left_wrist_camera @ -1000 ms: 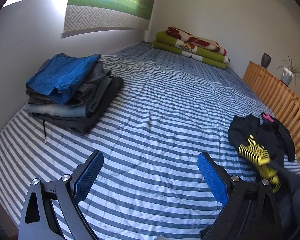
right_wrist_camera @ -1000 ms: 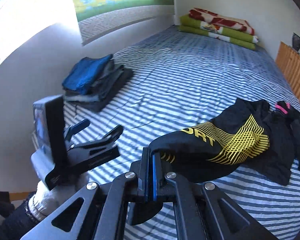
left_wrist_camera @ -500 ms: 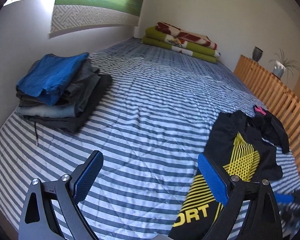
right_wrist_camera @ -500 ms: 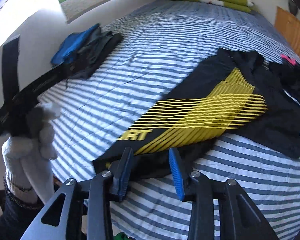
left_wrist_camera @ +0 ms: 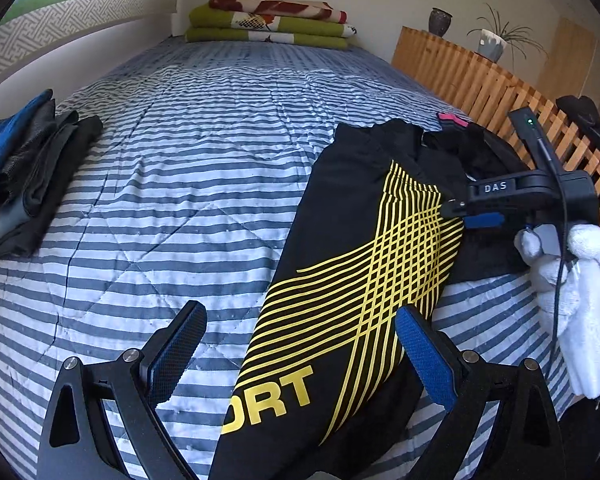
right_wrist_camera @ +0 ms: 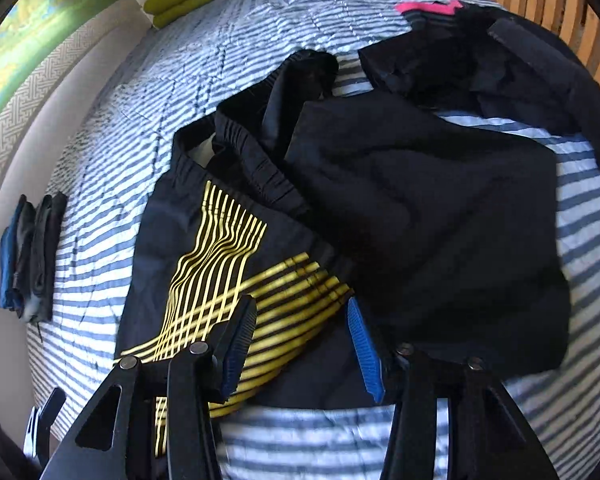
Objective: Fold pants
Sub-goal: 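Lift the black yellow-striped shorts with the right tool and pull them free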
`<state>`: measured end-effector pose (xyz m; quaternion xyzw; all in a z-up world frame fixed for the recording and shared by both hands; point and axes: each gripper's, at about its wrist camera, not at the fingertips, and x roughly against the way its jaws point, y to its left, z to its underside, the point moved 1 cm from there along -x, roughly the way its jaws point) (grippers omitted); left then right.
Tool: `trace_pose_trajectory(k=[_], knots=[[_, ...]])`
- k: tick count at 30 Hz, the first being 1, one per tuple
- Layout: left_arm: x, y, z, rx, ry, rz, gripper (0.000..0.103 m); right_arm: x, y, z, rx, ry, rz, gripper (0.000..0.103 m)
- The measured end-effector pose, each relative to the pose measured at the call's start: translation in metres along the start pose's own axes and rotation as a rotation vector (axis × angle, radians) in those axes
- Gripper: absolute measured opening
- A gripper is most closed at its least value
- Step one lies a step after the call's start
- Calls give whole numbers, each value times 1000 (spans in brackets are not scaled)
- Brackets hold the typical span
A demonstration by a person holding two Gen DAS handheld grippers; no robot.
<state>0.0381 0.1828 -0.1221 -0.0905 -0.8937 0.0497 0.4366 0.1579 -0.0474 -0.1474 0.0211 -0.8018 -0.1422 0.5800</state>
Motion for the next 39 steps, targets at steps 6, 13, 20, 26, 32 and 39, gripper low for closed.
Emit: trace_pose_trajectory(k=[6,13,20,26,32,39], knots=[[7,2,1,-9,-6,32,97,-1,28,14,88,28,-40,0],[20,23,10,38,-2,58,97,42,66,51,249,-78,-37,3],[25,33,13,45,-5,45,97,12,27,18,83,-57,91,69],[28,36,12,47,-10,39,97,-21,34,20,91,19,90,4],[41,56,9,76,-45,17,97,21,69,57,199,-34,-55,1],[56,97,2,200,-84,5,97,57,119,138,411,-27,-189,1]])
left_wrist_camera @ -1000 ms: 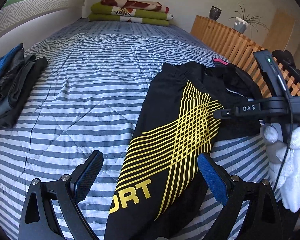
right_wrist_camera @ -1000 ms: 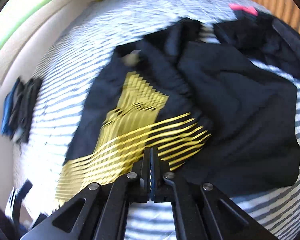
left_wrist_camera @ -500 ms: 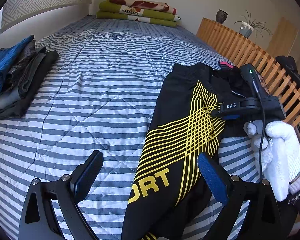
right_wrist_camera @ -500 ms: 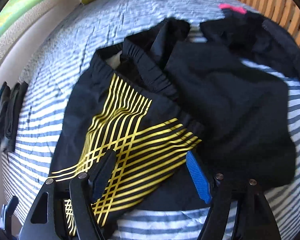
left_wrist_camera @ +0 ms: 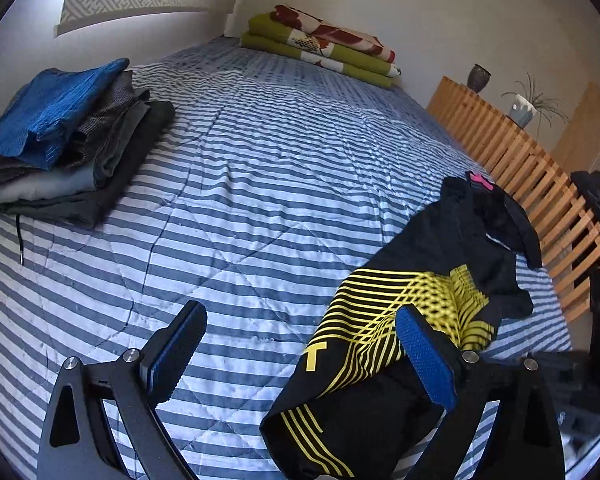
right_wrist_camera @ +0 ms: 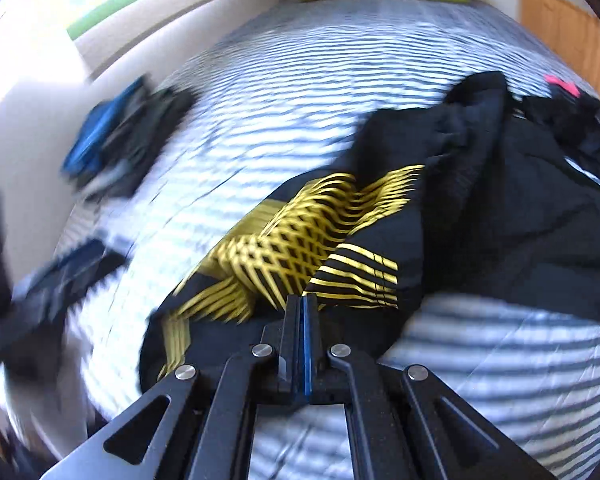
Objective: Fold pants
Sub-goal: 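Lift the black yellow-striped shorts with the right tool and pull them free, then grasp the shorts waistband with the left tool while the right tool holds the leg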
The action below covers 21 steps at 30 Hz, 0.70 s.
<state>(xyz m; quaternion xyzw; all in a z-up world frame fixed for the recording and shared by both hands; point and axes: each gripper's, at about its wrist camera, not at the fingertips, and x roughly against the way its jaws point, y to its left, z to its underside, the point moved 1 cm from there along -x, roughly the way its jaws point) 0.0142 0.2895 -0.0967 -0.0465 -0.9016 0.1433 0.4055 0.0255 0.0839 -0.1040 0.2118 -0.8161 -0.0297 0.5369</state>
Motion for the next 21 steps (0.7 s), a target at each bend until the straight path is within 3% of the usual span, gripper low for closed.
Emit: trace_pose_trajectory(k=[5,9,12,17,21], knots=[[-3,-7,-1,-34,6,-5,97,12,17,39,37,12,11,1],[-14,-22,-1,-49,21,12,97,40,-13,53,-32,4,89,1],[-27,-43,-3,-65,46,41,97,70,-63,63,-133,-28,226,1],[-58,-101,-8,-135,92,123,97,127,-158,72,-331,-137,595,1],[-104,-165,-23,-242,167,153,97,136,-207,73,-444,-146,580,1]])
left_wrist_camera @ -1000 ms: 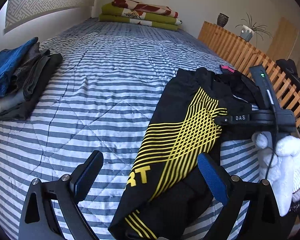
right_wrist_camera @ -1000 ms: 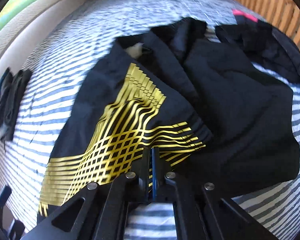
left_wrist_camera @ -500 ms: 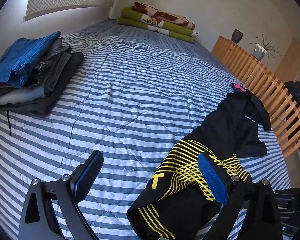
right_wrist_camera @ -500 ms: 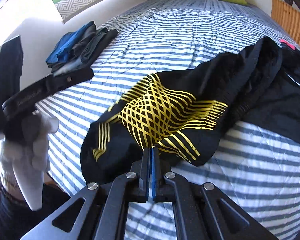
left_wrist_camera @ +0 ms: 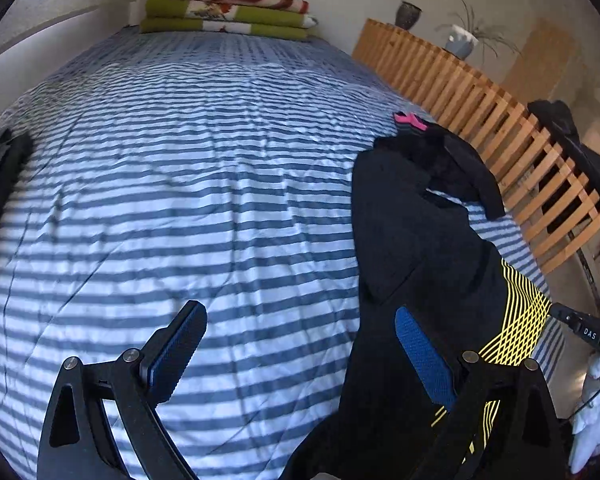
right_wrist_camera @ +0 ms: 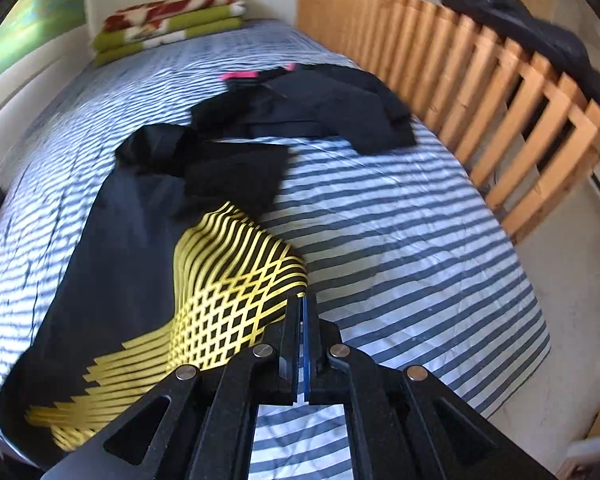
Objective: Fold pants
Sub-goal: 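Grasp the shorts waistband with the left tool while the right tool holds the leg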
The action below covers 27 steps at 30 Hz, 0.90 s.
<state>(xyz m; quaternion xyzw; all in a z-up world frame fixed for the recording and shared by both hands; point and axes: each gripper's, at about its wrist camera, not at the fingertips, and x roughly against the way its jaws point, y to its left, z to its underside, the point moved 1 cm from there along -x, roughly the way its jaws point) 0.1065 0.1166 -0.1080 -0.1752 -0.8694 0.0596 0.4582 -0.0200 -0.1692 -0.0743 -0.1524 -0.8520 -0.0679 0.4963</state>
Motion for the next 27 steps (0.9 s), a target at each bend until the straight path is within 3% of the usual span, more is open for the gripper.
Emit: trace_pose_trajectory(k=[3,7,11,13,14,15,17,18,23,27], knots=[[-40,-32,-38,-33,44,13,97,-17,-7,3,-12,28,-11,1],[-97,-50,-85,87,111,68,97,-36,-12,14,-6,47,-41,1],[-153,-57,-109,157,193,37,97,-53,-13,18,8,58,-67,1],[-172,-58,-110,200,221,83,95,-55,-14,17,4,60,-85,1],[-178,-59,-109,220,231,118,76,-57,-15,16,2,61,-90,1],[-184,-60,-105,236,250,138,41,-58,-16,15,0,62,-93,1],[-187,-61,-99,241,268,135,13,-58,-17,15,2,63,-95,1],[-181,-61,-98,239,242,142,8,-57,-18,14,1,62,-93,1],[-125,-43,-89,289,147,208,6,-39,-22,9,-17,27,-101,1],[-51,-22,-74,292,53,171,5,-12,-13,4,-3,-28,-128,1]])
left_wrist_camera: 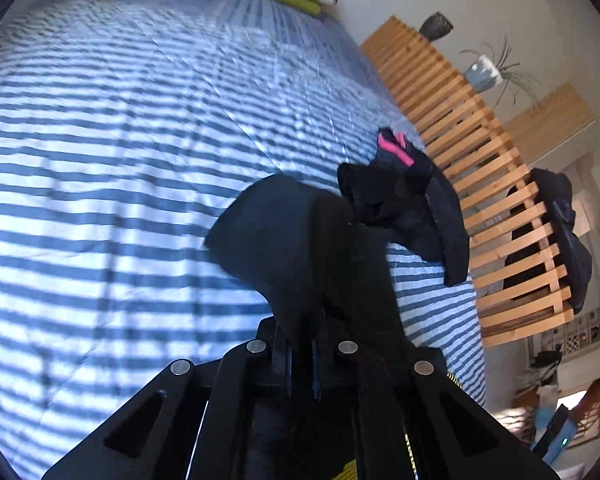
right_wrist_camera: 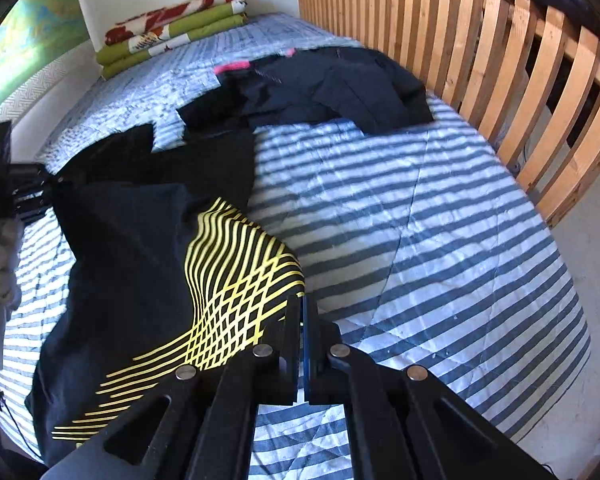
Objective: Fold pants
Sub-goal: 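Grasp the shorts waistband with the left tool while the right tool holds the leg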
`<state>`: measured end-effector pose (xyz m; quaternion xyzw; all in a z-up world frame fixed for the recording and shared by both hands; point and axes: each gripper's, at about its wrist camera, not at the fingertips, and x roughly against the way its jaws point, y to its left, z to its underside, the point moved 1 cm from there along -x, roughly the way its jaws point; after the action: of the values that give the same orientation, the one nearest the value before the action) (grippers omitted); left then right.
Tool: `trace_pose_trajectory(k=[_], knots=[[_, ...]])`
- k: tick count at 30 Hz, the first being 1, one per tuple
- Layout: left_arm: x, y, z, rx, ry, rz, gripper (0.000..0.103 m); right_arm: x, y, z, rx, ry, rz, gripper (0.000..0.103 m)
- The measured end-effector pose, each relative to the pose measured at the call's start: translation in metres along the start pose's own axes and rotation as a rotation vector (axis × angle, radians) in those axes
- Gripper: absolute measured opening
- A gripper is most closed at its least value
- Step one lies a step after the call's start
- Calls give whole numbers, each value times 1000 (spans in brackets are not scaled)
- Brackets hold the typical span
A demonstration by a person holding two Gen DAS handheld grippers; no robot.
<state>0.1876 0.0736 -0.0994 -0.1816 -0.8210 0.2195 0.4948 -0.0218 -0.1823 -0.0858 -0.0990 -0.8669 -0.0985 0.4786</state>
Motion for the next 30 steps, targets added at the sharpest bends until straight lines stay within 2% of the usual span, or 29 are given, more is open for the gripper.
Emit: trace_pose_trajectory(k=[4,9,14,17,19,21,24,27,30], knots=[[91,17,26,34,-128,-7,5,29,33,-6,64,-66,-44,1],[200,45,79,66,-281,-60,5,61,95,-12,184,-113,-109,1],[273,80,143,135,-359,-119,5,85,157,-11,290,-130,-172,1],[287,95,178,106,-342,-213,6,91,187,-1,354,-132,-175,1],[282,106,195,93,-300,-304,8,87,201,11,384,-113,-164,1],[275,117,206,80,-253,-347,12,81,208,22,391,-90,-144,1],[270,129,218,58,-224,-349,18,67,204,40,387,-49,-92,1],[274,132,221,31,-254,-340,26,50,184,52,368,-9,-12,1],[281,137,214,35,-302,-315,29,35,160,57,322,24,80,1]])
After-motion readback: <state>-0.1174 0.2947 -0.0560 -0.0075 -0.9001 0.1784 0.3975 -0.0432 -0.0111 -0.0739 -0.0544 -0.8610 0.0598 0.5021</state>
